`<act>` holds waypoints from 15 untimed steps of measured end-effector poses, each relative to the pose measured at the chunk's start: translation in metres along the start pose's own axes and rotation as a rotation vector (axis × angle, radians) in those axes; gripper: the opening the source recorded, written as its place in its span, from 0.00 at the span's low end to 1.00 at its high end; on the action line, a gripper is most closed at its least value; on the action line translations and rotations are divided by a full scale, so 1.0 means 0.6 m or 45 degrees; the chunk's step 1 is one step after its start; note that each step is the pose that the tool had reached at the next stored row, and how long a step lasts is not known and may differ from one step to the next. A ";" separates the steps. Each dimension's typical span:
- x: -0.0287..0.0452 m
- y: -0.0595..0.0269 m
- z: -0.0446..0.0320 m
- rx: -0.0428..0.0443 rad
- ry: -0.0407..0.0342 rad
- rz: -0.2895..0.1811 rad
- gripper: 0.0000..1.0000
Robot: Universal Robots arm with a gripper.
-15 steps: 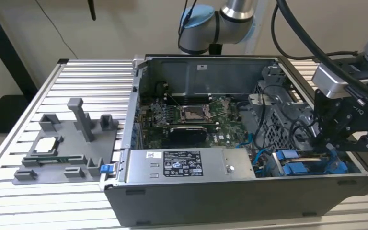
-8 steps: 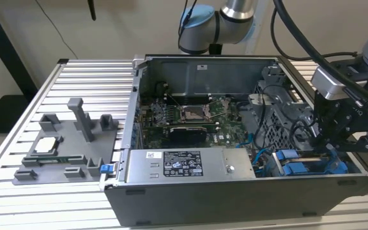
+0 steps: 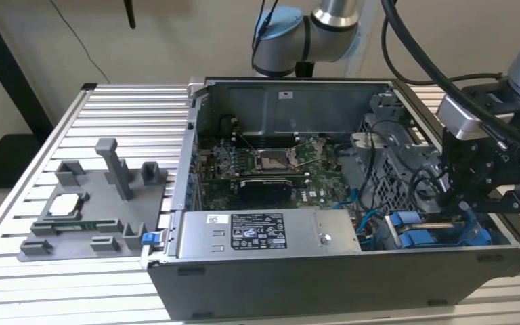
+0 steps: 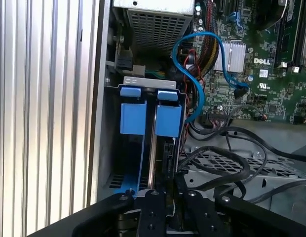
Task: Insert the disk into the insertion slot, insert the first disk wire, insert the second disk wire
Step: 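Insert the first disk wire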
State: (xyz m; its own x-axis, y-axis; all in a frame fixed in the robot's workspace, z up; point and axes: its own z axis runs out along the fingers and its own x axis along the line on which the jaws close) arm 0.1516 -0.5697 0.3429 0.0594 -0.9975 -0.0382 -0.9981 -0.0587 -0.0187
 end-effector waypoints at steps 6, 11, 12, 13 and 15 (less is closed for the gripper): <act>0.000 0.000 0.002 0.003 0.0018 0.093 0.00; -0.002 0.000 0.003 0.006 0.0026 0.109 0.00; -0.003 0.000 0.004 0.006 0.0024 0.110 0.00; -0.003 0.000 0.004 0.006 0.0025 0.110 0.00; -0.003 0.000 0.005 0.007 0.0030 0.110 0.00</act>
State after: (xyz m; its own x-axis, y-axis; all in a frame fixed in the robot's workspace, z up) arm 0.1515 -0.5677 0.3400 -0.0270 -0.9989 -0.0375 -0.9994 0.0277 -0.0208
